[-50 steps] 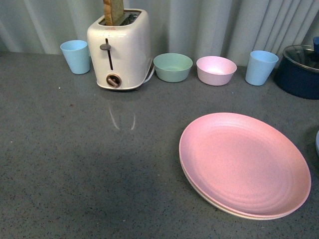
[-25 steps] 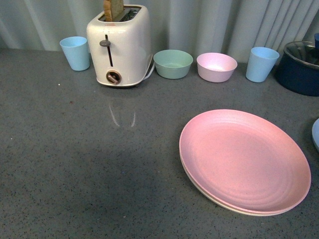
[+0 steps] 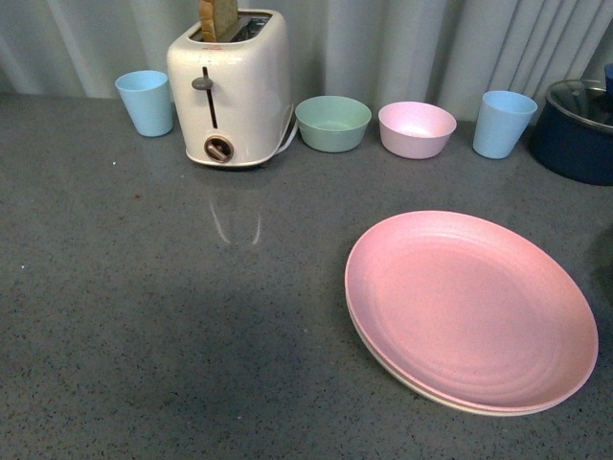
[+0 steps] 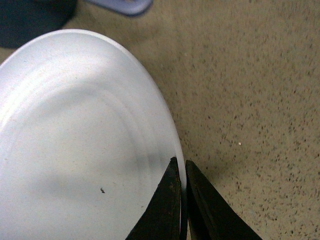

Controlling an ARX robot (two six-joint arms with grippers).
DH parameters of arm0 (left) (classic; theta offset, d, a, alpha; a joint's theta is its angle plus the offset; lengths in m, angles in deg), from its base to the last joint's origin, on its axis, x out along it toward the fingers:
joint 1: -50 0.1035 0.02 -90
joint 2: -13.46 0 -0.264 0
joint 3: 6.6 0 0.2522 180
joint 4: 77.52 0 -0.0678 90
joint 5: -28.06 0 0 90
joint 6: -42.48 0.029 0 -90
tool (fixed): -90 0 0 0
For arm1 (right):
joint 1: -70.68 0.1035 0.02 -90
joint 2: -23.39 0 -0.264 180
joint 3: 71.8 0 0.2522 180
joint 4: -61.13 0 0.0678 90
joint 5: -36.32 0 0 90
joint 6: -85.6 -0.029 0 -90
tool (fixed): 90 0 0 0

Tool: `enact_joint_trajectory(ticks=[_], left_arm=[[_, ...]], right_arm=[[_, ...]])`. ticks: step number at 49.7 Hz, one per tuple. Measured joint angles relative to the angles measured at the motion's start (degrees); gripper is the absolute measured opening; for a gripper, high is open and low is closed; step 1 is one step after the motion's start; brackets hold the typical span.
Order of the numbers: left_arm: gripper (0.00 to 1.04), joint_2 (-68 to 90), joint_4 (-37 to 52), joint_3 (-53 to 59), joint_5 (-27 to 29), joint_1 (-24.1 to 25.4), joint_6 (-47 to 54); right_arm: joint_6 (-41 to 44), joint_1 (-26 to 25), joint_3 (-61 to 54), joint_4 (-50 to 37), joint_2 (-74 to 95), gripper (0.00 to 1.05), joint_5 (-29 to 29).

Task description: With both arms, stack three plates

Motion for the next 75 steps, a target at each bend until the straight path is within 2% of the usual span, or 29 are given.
enact_joint_trajectory(ticks=[8, 15, 26, 31, 39, 75], left_arm=[[0.98, 0.0, 0.0, 0.0, 0.0, 0.0, 0.0], [0.98, 0.0, 0.0, 0.0, 0.0, 0.0, 0.0], [0.98, 0.0, 0.0, 0.0, 0.0, 0.0, 0.0], [0.98, 0.0, 0.0, 0.0, 0.0, 0.0, 0.0], [0.98, 0.0, 0.0, 0.0, 0.0, 0.0, 0.0], [0.98, 0.0, 0.0, 0.0, 0.0, 0.0, 0.0]], right_arm=[[-3.3, 1.7, -2.2, 0.9, -9.7, 0.03, 5.7], [-5.4, 6.8, -5.5, 2.1, -18.0, 0.03, 9.8], [-8.4, 17.7, -9.5, -2.6, -18.6, 0.03, 9.5], [-10.2, 23.5, -10.4, -5.1, -15.7, 0.03, 8.0], [-11.6, 29.6, -11.4, -7.7, -10.5, 0.03, 5.1], [-11.2, 33.4, -10.1, -11.3, 1.4, 0.03, 5.4]])
